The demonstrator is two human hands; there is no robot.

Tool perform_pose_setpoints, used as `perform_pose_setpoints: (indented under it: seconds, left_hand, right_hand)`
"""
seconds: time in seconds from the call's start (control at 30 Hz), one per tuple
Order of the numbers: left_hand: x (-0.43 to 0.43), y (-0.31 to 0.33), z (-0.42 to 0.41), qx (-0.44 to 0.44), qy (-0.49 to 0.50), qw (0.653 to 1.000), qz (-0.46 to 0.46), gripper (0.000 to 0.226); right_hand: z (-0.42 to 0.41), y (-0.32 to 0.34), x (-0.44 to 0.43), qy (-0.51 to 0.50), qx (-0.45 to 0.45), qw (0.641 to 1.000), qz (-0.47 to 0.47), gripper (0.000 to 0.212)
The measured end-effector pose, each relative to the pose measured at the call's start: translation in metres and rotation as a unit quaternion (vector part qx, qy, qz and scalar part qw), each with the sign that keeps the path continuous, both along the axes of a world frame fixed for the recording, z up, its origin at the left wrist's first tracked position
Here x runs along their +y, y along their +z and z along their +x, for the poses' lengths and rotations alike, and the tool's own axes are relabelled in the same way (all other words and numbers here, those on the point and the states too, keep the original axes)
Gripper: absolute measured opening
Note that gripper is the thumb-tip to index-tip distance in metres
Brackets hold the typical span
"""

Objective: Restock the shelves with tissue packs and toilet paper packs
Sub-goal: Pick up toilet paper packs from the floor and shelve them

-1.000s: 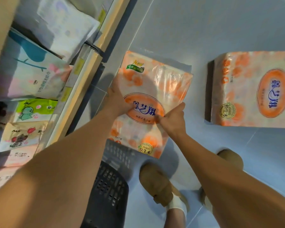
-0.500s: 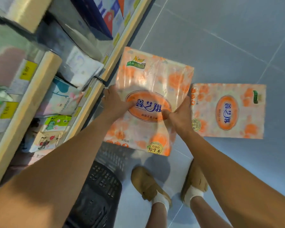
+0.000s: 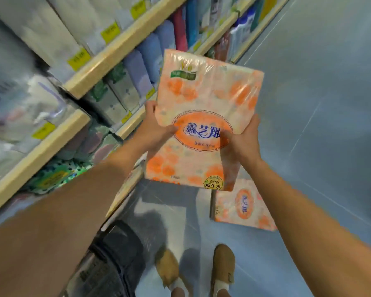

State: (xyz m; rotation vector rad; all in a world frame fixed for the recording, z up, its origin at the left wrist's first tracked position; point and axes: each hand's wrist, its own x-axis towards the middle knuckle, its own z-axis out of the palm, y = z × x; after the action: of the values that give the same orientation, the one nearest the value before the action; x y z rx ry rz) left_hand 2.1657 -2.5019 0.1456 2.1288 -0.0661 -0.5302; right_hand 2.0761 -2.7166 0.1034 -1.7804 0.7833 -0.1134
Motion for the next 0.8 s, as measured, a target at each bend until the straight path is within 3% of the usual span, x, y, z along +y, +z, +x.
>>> perform_pose_setpoints:
  seconds: [0.17, 0.3, 0.47, 0.57, 0.67, 0.8]
  left_hand:
    - [0.0, 0.147, -0.002, -0.066, 0.031, 0.997, -0.016, 0.059]
    - [0.004, 0.253, -0.018, -0.111, 0.09, 0.989, -0.045, 0.086]
    - [0.029, 0.356, -0.034, -0.171, 0.104, 0.978, -0.063, 0.105]
    - [0.036, 0.43, -0.073, -0.201, 0.122, 0.965, -0.112, 0.093]
    - [0.055, 0.474, -0.098, -0.238, 0.131, 0.957, -0.102, 0.07]
    - [0.088, 0.528, -0.139, -0.295, 0.169, 0.936, -0.094, 0.09]
  right_hand:
    - [0.021, 0.144, -0.018, 0.025, -0.093, 0.995, -0.014, 0.092]
    - [0.03, 0.253, -0.021, 0.058, -0.162, 0.984, -0.044, 0.104]
    - [0.026, 0.365, -0.009, 0.095, -0.249, 0.962, -0.062, 0.104]
    - [0.014, 0.418, 0.01, 0.125, -0.274, 0.952, -0.057, 0.11]
    - [0.004, 0.459, 0.034, 0.154, -0.306, 0.939, -0.042, 0.109]
    - [-0.008, 0.5, 0.068, 0.192, -0.332, 0.924, -0.021, 0.092]
